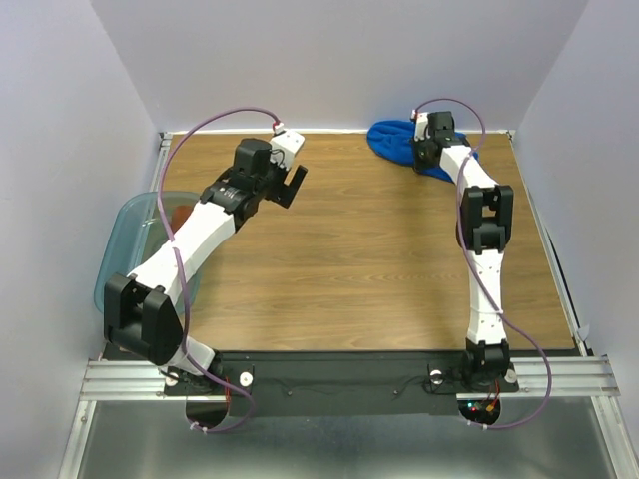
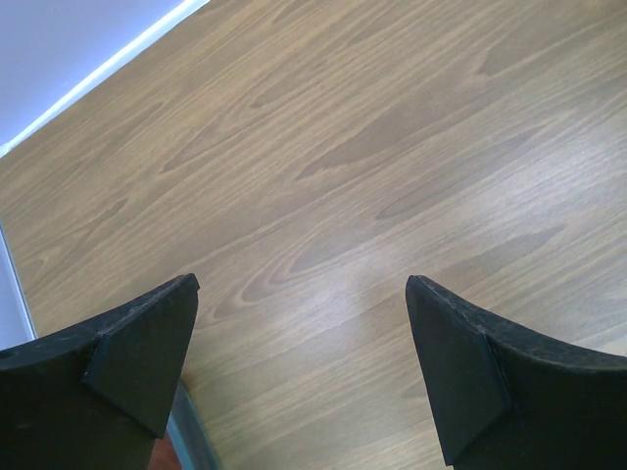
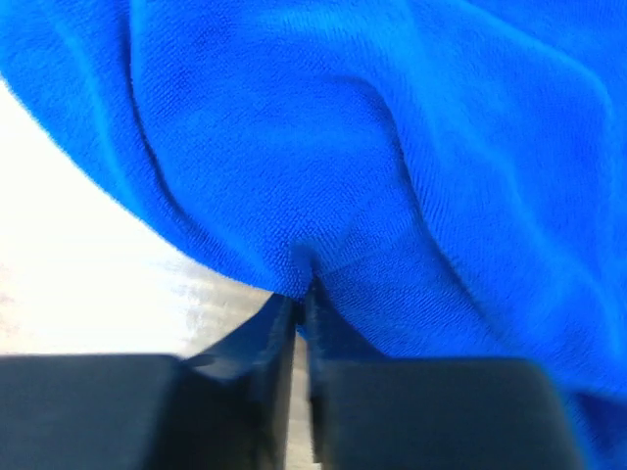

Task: Roll the towels
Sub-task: Move the towel to the center of the board, then flatten the towel

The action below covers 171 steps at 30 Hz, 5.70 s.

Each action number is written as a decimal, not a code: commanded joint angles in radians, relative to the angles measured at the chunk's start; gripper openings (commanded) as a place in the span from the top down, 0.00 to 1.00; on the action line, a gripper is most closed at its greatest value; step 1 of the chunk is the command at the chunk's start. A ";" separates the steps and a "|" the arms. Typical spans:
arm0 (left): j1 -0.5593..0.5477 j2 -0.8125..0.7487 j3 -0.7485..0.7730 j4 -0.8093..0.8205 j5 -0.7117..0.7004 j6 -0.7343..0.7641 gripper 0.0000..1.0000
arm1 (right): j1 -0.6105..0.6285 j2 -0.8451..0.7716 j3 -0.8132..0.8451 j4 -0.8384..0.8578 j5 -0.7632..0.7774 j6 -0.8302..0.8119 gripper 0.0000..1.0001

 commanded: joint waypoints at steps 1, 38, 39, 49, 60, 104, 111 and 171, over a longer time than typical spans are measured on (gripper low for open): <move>0.049 -0.042 0.018 -0.013 0.027 -0.051 0.01 | 0.001 -0.081 -0.136 -0.021 -0.093 -0.045 0.99; 0.106 0.223 0.202 -0.108 0.533 -0.118 0.15 | -0.011 -0.633 -0.710 -0.242 -0.222 -0.102 0.30; 0.109 0.213 0.176 -0.105 0.532 -0.115 0.15 | -0.011 -0.600 -0.677 -0.233 -0.231 -0.082 0.31; 0.258 0.092 0.064 -0.102 0.524 -0.101 0.15 | 0.112 -0.327 -0.446 -0.183 -0.238 0.021 0.47; 0.416 0.025 0.110 -0.176 0.578 -0.092 0.14 | 0.487 -0.320 -0.662 -0.198 -0.395 -0.103 0.58; -0.045 0.279 -0.204 -0.190 0.377 0.133 0.37 | -0.217 -0.790 -1.061 -0.309 -0.145 -0.472 0.39; -0.045 0.259 -0.203 -0.194 0.366 0.133 0.37 | -0.191 -0.779 -1.130 -0.281 -0.161 -0.455 0.45; 0.327 -0.008 0.159 -0.113 0.450 0.061 1.00 | -0.359 -0.898 -0.699 -0.092 -0.392 -0.100 0.99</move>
